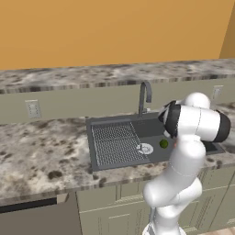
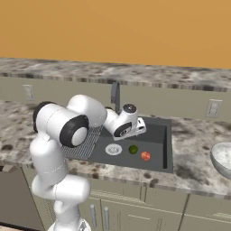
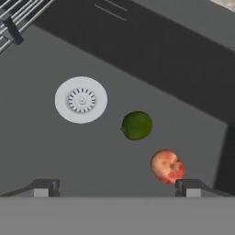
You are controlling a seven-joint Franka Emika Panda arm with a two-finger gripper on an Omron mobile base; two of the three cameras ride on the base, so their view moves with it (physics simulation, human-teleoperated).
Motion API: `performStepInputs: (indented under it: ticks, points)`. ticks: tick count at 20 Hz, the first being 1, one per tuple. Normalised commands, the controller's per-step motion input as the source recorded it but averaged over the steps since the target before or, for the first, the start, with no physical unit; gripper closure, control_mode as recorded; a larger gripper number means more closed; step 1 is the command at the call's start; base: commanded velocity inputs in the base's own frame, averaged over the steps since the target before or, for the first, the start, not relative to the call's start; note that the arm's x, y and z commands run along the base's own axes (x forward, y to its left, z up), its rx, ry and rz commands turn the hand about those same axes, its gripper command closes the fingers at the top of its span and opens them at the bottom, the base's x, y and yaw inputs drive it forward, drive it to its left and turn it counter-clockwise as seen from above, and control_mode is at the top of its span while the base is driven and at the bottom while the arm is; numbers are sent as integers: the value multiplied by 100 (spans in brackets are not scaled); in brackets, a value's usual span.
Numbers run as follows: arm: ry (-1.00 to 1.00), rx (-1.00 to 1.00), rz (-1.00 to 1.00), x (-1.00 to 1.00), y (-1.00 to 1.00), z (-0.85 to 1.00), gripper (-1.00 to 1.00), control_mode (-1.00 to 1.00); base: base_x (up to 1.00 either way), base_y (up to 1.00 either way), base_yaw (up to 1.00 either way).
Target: Remove the lime and peach from the sink. Then move the bowl and cup from the counter to the sink for washing.
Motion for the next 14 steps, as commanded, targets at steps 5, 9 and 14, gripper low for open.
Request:
performStepInputs:
  ticks: [5, 9, 14]
  points:
    - [0, 0, -1, 17, -2, -14, -100, -100, 0, 0, 0]
    - [0, 0, -2, 22, 0, -16, -100, -100, 0, 0, 0]
    - [0, 0, -1, 22, -1, -15, -100, -100, 0, 0, 0]
